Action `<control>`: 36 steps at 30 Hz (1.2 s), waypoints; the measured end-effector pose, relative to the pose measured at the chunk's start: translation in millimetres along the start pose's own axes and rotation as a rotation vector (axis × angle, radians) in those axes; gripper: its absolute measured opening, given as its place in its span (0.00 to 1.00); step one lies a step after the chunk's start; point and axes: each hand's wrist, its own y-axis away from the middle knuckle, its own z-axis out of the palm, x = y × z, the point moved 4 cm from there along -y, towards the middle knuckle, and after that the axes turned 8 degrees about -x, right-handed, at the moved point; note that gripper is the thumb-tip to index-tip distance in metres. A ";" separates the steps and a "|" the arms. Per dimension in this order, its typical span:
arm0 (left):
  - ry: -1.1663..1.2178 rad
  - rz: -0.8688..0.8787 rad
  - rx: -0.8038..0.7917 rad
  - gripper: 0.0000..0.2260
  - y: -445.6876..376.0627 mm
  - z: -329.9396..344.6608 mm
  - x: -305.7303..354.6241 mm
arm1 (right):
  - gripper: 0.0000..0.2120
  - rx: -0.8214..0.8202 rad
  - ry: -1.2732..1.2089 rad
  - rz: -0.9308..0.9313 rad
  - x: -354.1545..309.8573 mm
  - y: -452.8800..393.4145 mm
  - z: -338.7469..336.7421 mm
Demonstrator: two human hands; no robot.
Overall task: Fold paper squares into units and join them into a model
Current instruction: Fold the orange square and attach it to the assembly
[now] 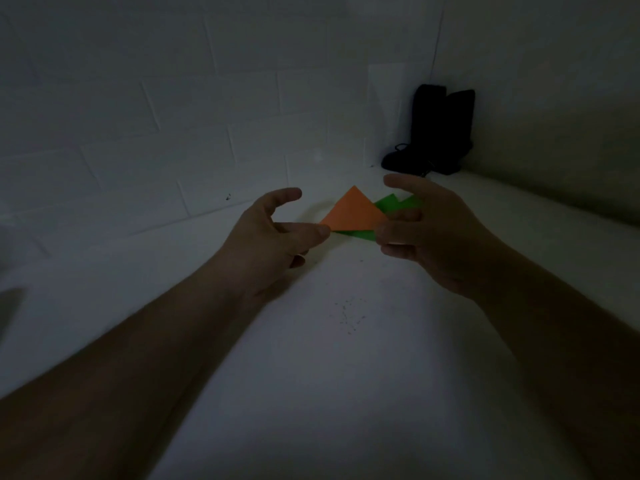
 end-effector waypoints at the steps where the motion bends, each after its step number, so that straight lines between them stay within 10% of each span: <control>1: 0.014 0.004 -0.005 0.30 0.3 0.2 0.0 | 0.34 0.008 0.008 0.000 -0.5 0.1 -1.0; 22: 0.095 -0.050 0.054 0.30 -6.6 -5.8 -11.1 | 0.32 0.072 -0.061 0.171 10.2 -3.2 -7.9; 36: -0.011 -0.028 -0.078 0.05 -4.5 -4.1 -14.9 | 0.31 0.046 0.161 0.129 13.7 10.2 -7.1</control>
